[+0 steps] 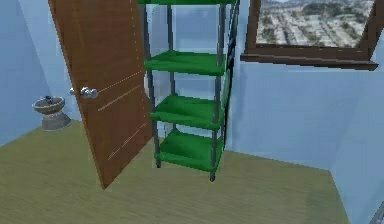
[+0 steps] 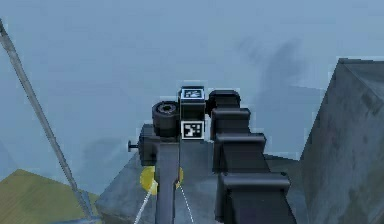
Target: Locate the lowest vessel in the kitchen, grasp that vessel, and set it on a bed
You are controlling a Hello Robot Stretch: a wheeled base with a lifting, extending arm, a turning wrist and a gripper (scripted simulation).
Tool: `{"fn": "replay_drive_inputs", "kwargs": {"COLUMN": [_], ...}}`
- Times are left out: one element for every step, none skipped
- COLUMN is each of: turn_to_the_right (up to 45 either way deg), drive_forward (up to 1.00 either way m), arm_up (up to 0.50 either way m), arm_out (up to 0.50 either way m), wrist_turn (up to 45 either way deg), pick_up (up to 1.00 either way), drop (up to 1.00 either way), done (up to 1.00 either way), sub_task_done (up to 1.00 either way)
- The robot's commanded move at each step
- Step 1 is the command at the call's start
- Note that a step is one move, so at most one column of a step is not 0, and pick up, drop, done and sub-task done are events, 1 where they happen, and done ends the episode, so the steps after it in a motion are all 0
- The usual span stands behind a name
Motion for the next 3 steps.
{"fn": "replay_drive_inputs", "kwargs": {"turn_to_the_right": [0.0, 0.0, 0.0], "drive_forward": [0.00, 0.00, 0.00], "arm_up": [0.00, 0.00, 0.00], "arm_out": [0.00, 0.00, 0.00], "wrist_turn": [45.0, 45.0, 45.0], "pick_up": [0.00, 0.00, 0.00], "drop": [0.00, 0.00, 0.00], "done": [0.00, 0.00, 0.00], "sub_task_done": [0.00, 0.00, 0.00]}}
